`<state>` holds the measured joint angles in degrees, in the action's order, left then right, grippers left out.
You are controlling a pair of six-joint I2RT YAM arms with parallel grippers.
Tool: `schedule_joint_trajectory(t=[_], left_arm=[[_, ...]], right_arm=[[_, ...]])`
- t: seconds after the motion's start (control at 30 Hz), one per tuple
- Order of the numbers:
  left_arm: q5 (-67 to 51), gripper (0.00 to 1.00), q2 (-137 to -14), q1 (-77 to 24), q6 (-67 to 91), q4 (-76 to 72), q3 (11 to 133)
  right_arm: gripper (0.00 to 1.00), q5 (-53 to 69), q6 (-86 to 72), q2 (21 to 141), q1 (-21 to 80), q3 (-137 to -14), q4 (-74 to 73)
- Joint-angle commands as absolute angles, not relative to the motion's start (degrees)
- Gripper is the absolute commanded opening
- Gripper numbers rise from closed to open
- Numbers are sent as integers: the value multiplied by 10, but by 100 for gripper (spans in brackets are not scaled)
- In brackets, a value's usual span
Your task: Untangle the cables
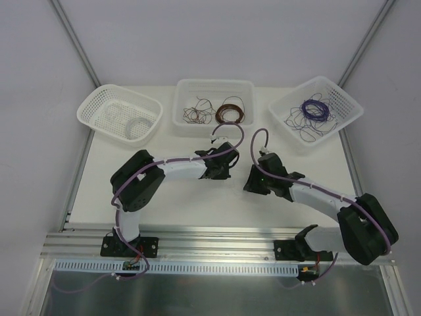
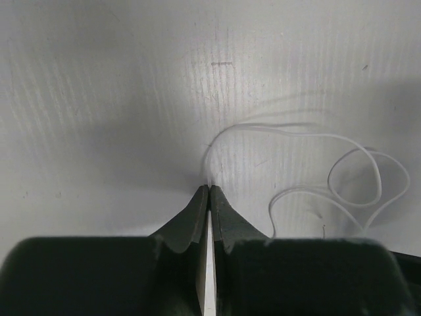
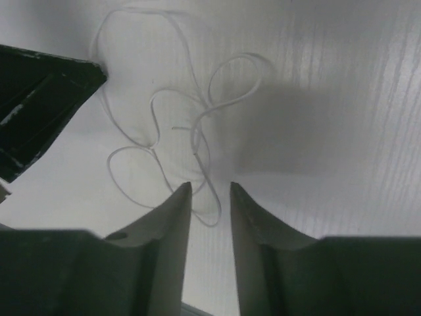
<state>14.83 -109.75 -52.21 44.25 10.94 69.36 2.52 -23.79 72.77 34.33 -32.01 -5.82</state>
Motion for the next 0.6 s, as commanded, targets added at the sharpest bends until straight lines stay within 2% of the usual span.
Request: schedule_joint_trajectory(t=[0.0, 0.03, 0.07, 0.17, 0.57], left_arm=[[172, 0, -1060, -528, 438, 128, 681], [174, 0, -1049, -525, 435, 129, 679], [177, 0, -1042, -521, 433, 130, 676], [185, 0, -1002, -497, 419, 135, 657], [207, 0, -787, -338, 340, 159, 581]], right_arm=[[28, 25, -260, 748, 340, -323, -22], [23, 21, -258, 750, 340, -325, -35], [14, 16, -256, 745, 340, -327, -41], [1, 4, -244, 714, 331, -318, -66], [1, -42, -156, 552, 265, -366, -221]])
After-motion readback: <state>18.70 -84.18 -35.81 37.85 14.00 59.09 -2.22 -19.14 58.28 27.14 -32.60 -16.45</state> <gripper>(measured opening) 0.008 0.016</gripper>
